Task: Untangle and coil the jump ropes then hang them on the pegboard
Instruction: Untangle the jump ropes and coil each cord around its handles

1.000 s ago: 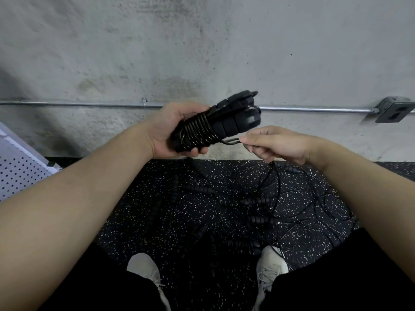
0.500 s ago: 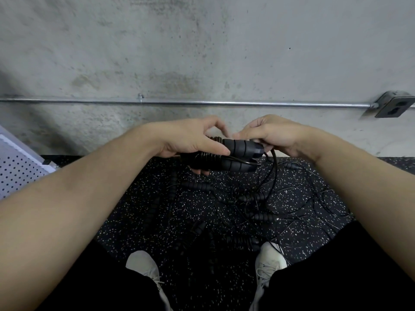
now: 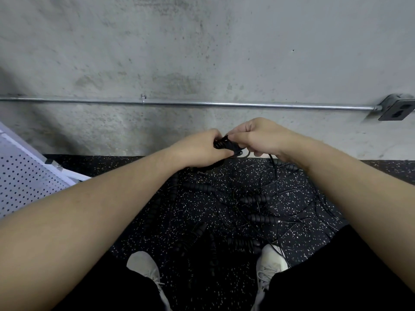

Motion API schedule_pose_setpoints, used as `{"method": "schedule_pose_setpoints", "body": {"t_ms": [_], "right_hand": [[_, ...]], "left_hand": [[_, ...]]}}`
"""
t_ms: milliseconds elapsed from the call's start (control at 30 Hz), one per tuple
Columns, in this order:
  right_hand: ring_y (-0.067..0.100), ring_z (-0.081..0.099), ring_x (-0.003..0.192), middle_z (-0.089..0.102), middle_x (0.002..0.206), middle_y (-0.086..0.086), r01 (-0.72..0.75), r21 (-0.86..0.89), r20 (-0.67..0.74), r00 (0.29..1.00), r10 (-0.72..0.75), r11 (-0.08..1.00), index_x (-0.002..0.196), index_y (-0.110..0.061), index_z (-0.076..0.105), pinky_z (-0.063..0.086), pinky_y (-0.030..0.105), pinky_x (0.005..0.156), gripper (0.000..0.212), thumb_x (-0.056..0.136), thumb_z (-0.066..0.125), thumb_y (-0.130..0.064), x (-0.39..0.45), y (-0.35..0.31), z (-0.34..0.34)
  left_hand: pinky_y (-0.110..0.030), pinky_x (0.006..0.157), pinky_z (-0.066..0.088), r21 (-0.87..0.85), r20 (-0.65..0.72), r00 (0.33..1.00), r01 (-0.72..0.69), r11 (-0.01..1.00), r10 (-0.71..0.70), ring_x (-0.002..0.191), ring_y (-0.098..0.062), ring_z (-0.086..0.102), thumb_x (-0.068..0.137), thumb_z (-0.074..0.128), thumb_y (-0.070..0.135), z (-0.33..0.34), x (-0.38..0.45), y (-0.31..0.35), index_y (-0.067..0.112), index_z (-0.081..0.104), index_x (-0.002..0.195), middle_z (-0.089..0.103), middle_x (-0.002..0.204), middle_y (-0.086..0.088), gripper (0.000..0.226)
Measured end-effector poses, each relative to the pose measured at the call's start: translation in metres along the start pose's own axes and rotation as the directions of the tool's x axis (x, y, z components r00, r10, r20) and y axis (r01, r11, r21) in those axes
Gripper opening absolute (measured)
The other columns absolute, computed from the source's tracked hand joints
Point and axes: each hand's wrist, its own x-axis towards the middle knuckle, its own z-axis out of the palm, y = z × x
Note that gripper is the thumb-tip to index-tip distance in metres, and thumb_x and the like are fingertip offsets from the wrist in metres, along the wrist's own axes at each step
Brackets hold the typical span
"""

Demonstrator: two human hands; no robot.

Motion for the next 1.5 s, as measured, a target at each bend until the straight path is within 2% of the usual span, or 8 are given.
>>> {"method": "schedule_pose_setpoints", "body": {"t_ms": [67,200,400,567,667,767,1200,1500], "right_hand": [[0.007,0.041,0.05,0.053,0.064,-0.008,-0.019,0.087,-0.033,0.999,0.022,0.996,0.122,-0.033,0.063,0.032,0.022,0.044,0.023,0.101,0.056,-0.025,0.0,-0.004,0.003],[0.009,0.039,0.046,0.051,0.061,-0.005,-0.106,0.009,-0.032,0.994,0.106,0.994,0.106,-0.018,0.063,0.03,0.022,0.04,0.036,0.105,0.042,-0.047,0.0,-0.009,0.002],[0.013,0.034,0.05,0.044,0.059,-0.006,-0.102,-0.023,-0.013,0.995,0.102,0.995,0.092,-0.017,0.07,0.026,0.025,0.043,0.046,0.103,0.043,-0.052,0.002,-0.006,-0.001],[0.006,0.032,0.045,0.042,0.054,-0.01,-0.05,0.137,0.055,0.998,0.043,0.989,0.095,-0.016,0.065,0.025,0.02,0.04,0.037,0.106,0.045,-0.045,-0.003,-0.008,0.0],[0.006,0.026,0.044,0.037,0.051,-0.012,-0.009,0.266,0.094,0.995,-0.017,0.964,0.094,-0.018,0.06,0.02,0.019,0.039,0.026,0.106,0.049,-0.038,-0.005,-0.007,-0.003],[0.007,0.025,0.046,0.035,0.052,-0.012,-0.01,0.311,0.118,0.993,-0.028,0.95,0.098,-0.018,0.061,0.019,0.02,0.041,0.023,0.104,0.052,-0.039,-0.008,-0.005,-0.007],[0.013,0.015,0.053,0.026,0.057,-0.006,0.129,0.388,0.155,0.967,-0.203,0.913,0.088,-0.02,0.063,0.012,0.025,0.045,0.03,0.108,0.044,-0.032,-0.016,-0.001,-0.019],[0.012,0.018,0.051,0.028,0.055,-0.006,0.113,0.364,0.13,0.977,-0.17,0.924,0.08,-0.019,0.061,0.02,0.02,0.042,0.033,0.103,0.051,-0.04,-0.019,0.003,-0.024]], "left_hand": [[-0.038,0.083,0.056,0.014,-0.04,0.999,0.031,0.999,-0.03,0.089,-0.014,0.065,0.092,0.065,0.056,0.002,0.002,-0.003,0.025,0.055,0.115,0.066,0.099,0.007,0.04],[-0.034,0.068,0.048,-0.009,-0.112,0.992,0.052,0.999,-0.052,0.077,-0.012,0.059,0.092,0.062,0.06,0.004,0.004,-0.006,0.022,0.05,0.1,0.065,0.092,0.002,0.041],[-0.029,0.054,0.05,-0.405,-0.094,0.986,0.087,0.91,-0.136,0.066,-0.022,0.069,0.093,0.067,0.051,-0.001,0.004,-0.009,0.024,0.052,0.099,0.073,0.098,-0.006,0.032],[-0.047,0.07,0.063,-0.734,-0.048,0.978,0.102,0.672,-0.201,0.072,-0.029,0.07,0.095,0.072,0.036,-0.001,0.004,-0.004,0.021,0.052,0.125,0.071,0.107,-0.008,0.039],[-0.039,0.061,0.06,-0.866,0.084,0.975,0.174,0.468,-0.208,0.07,-0.031,0.068,0.098,0.068,0.024,-0.007,0.0,0.005,0.019,0.055,0.135,0.072,0.101,-0.013,0.04],[-0.033,0.057,0.056,-0.907,0.139,0.978,0.19,0.376,-0.158,0.067,-0.031,0.067,0.1,0.063,0.021,-0.012,-0.006,0.012,0.01,0.068,0.107,0.07,0.09,-0.017,0.014],[-0.026,0.063,0.052,-0.954,0.104,0.993,0.083,0.289,0.057,0.075,-0.017,0.066,0.099,0.041,0.061,-0.025,-0.016,0.019,0.018,0.073,0.106,0.073,0.091,-0.004,0.054],[-0.03,0.058,0.058,-0.978,0.137,0.991,0.136,0.157,-0.01,0.077,-0.029,0.073,0.102,0.051,0.048,-0.032,-0.019,0.015,0.015,0.072,0.104,0.074,0.092,-0.007,0.039]]}}
